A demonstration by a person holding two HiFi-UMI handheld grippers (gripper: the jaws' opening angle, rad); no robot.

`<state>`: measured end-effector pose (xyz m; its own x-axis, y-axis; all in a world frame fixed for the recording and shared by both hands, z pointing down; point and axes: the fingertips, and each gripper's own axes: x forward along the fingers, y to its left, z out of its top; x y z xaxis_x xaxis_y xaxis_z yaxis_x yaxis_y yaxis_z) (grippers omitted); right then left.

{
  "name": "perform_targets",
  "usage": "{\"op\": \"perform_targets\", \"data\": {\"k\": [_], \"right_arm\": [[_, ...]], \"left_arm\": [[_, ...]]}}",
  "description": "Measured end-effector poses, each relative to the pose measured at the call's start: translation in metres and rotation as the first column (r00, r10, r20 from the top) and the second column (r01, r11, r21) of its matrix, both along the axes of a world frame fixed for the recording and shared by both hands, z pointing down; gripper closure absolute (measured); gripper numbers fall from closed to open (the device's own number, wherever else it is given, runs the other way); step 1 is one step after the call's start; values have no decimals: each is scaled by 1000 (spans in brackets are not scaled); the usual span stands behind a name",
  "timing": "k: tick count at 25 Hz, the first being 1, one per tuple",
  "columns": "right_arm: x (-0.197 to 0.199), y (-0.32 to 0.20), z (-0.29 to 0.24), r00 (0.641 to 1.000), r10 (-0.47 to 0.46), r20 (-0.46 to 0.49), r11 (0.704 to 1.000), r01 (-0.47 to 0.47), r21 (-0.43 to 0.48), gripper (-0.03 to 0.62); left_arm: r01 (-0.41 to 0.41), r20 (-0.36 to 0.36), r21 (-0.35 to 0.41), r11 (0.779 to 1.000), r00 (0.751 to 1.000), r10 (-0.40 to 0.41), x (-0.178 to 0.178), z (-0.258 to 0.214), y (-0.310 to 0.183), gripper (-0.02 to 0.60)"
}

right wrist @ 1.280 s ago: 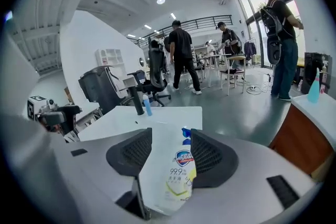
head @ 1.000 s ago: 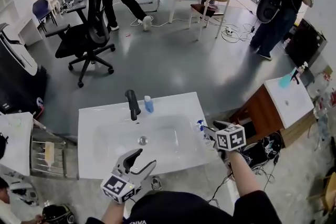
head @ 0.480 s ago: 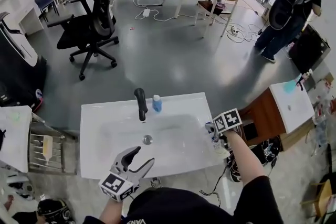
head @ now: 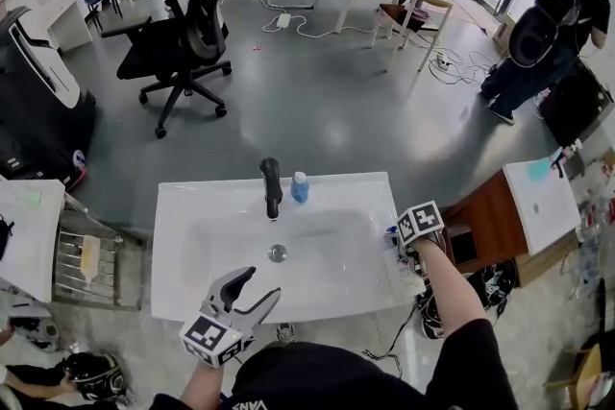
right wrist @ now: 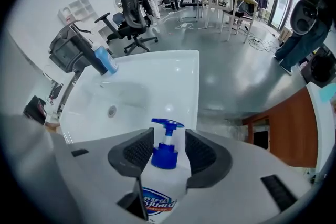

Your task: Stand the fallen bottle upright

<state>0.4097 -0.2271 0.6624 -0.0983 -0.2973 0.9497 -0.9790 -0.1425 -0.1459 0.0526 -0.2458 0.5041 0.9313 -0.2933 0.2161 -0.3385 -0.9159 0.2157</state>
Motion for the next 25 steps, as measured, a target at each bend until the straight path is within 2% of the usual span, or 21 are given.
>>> {"op": "perform_targets", "data": {"k": [3,6,10,16,20,25], "right_arm": [[-1,1,1,999,-35,-9,999,35,5,408],[-3,-1,0,996,-83,-31,997,83,5,448],[-11,0,0,993,-114,-21,993,115,19,456],[-27,1,-18,991,-135,14,985,133,114,462],[-45,3,-43,981,-192,20,962,184,203,470],[-77,6,-71,958,-288,10,913,271,303,479]], "left_arm": [[5,-8,13,1000,1000,-5,0,0,4,331],[15,-17,25,1000,1000,-14,1,-1,8,331],[43,-16,20,999,999,-42,-2,-2,16,331],[96,-26,8,995,995,-96,-7,-3,29,331],[105,-37,17,994,994,-104,-4,-5,44,331],[131,-51,24,991,990,-130,-4,-10,60,331]]}}
